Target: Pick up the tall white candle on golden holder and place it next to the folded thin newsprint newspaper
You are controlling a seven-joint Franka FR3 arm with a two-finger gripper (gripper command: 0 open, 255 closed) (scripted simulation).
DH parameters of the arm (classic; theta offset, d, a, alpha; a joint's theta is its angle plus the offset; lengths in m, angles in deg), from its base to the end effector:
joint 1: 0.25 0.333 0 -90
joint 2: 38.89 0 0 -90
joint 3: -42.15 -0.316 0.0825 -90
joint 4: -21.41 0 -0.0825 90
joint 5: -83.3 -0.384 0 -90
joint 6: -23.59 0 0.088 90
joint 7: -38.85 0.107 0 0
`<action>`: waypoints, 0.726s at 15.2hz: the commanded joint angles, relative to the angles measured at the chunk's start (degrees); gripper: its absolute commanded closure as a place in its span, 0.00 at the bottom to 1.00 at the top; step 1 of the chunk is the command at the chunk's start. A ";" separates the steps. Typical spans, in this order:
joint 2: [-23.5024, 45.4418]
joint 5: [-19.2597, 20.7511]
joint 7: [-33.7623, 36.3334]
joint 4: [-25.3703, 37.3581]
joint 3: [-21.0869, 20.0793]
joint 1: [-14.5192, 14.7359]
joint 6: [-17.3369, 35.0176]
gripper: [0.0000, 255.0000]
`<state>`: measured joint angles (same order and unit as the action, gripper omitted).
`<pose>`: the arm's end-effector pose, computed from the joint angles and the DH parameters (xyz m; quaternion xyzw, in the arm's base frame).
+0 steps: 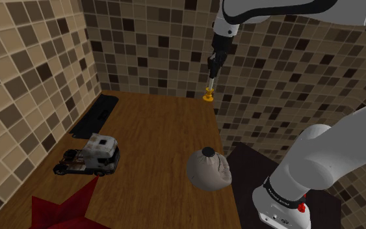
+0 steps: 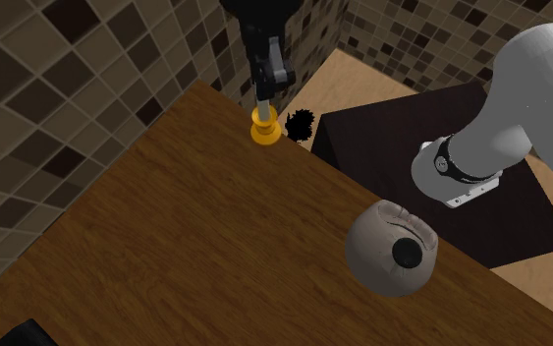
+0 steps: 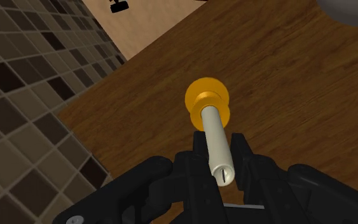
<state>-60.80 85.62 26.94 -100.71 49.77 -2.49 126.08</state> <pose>0.4358 -0.0866 0.5649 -0.9995 -0.0262 -0.0190 0.0014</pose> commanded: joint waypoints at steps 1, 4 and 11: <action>-0.06 -0.03 0.03 1.53 -0.07 0.03 -1.63 1.00; 0.16 -0.09 0.02 4.04 -0.13 0.07 -3.92 1.00; 6.07 -1.31 3.36 8.95 -2.35 1.63 -2.98 1.00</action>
<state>-56.31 84.61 29.35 -92.84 48.02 -1.28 122.59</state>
